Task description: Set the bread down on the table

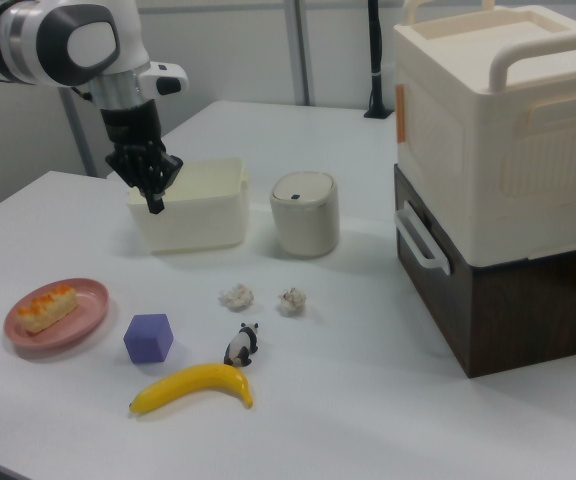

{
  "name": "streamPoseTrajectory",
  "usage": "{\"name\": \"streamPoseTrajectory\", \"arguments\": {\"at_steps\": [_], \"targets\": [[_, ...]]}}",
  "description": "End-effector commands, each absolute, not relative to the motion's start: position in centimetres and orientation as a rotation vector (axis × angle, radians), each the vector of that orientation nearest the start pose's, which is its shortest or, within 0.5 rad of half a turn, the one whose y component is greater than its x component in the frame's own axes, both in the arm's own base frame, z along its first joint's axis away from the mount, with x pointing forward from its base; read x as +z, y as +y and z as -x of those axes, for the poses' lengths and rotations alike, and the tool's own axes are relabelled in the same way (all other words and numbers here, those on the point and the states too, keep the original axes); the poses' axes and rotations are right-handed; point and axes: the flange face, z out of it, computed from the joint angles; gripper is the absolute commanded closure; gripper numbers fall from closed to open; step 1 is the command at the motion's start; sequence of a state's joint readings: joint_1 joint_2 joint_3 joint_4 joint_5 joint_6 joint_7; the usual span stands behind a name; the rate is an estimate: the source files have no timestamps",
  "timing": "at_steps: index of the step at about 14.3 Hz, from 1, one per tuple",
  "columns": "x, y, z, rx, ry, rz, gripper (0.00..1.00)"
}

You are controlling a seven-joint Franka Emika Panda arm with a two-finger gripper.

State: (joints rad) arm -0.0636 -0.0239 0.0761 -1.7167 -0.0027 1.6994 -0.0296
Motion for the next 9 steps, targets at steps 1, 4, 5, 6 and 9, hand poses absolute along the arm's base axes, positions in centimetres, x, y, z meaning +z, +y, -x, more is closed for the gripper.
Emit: {"name": "streamPoseTrajectory", "arguments": {"at_steps": [1, 4, 5, 6, 9], "targets": [[57.8, -0.4, -58.7, -0.082, -0.063, 3.13, 1.0], [56.7, -1.5, -62.6, -0.2, -0.029, 3.122, 1.0], [56.4, -1.8, -63.8, -0.295, -0.022, 3.115, 1.0], [56.2, -1.9, -64.5, -0.36, -0.021, 3.109, 1.0], [54.4, -2.0, -67.0, -0.518, -0.018, 3.09, 1.0]]}}
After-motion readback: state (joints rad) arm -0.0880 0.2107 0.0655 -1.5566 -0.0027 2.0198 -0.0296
